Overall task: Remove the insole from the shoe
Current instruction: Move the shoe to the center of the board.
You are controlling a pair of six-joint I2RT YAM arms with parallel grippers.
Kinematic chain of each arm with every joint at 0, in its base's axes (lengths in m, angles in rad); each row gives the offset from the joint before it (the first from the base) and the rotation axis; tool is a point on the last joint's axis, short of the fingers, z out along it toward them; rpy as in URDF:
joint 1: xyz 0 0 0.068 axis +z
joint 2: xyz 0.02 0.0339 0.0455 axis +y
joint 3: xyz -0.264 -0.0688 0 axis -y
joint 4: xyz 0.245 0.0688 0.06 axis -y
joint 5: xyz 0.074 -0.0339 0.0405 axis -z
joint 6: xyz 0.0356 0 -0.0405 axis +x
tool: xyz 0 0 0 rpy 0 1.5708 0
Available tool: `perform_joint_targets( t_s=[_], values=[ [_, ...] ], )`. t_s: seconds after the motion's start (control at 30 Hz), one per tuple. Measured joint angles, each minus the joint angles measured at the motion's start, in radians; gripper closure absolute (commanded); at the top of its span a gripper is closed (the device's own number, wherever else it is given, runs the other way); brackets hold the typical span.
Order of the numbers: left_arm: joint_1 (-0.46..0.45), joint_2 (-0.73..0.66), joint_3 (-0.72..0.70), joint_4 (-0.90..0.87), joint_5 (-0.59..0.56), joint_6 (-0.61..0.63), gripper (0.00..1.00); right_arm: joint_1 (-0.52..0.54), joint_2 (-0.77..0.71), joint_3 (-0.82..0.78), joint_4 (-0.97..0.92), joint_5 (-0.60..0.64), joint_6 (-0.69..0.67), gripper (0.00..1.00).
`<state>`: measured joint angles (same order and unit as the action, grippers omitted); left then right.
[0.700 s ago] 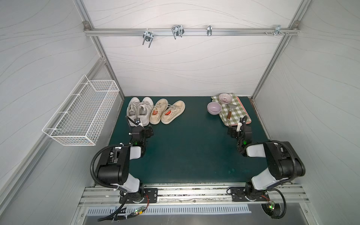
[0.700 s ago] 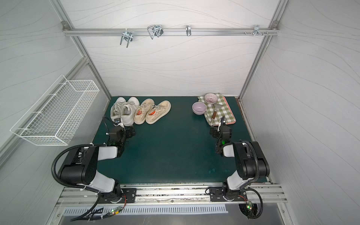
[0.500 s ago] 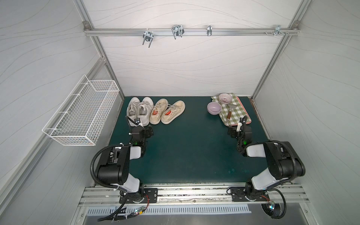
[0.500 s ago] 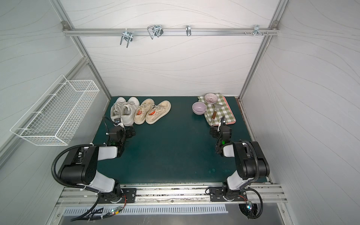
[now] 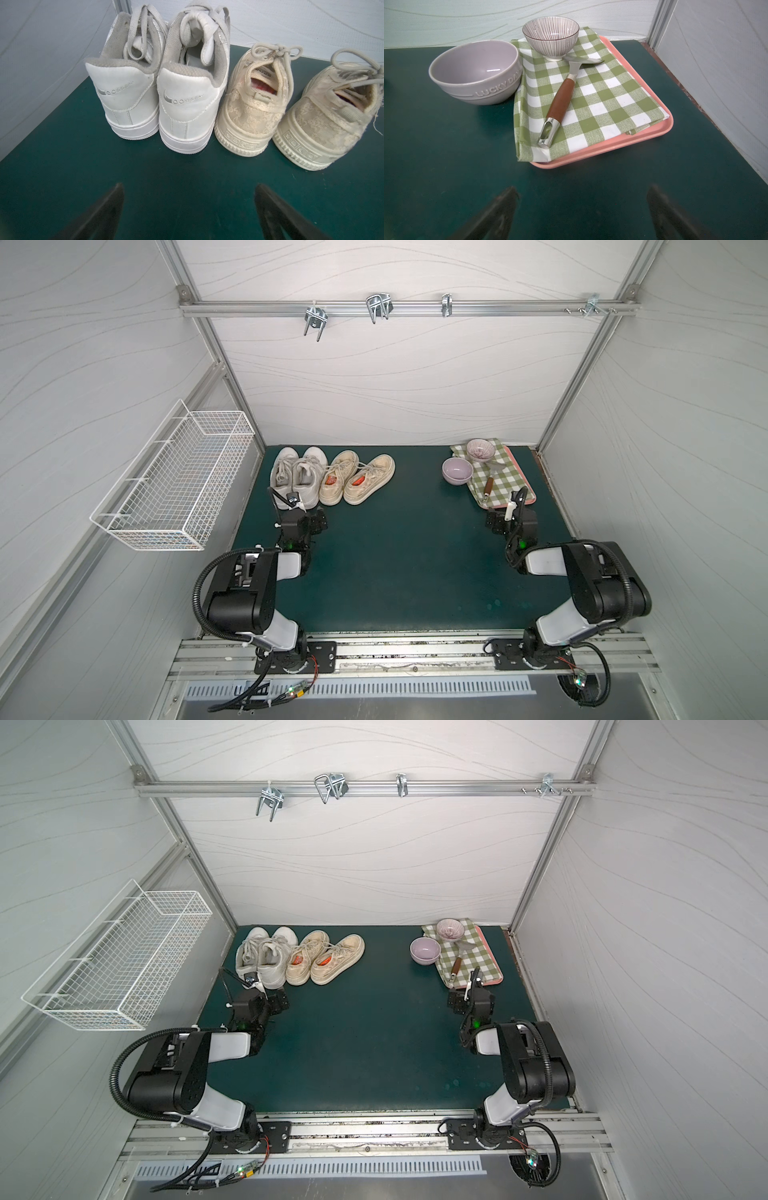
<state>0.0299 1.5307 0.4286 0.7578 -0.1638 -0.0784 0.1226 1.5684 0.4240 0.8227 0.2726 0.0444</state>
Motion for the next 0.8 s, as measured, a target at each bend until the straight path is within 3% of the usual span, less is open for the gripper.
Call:
perform_joint_targets(
  t_s=[0.47,0.67,0.8],
  values=[
    [-0.005,-0.010,-0.001,-0.013,0.008,0.014,0.00,0.001,-0.001,0.000,0.000,-0.010,-0.008,0.01],
    [-0.143,-0.237,0.012,-0.221,-0.119,0.022,0.00,0.080,-0.172,0.004,-0.121,0.014,-0.064,0.01],
    [-0.204,-0.386,0.083,-0.388,-0.200,-0.095,0.00,0.144,-0.345,0.100,-0.292,0.023,-0.067,0.01]
  ],
)
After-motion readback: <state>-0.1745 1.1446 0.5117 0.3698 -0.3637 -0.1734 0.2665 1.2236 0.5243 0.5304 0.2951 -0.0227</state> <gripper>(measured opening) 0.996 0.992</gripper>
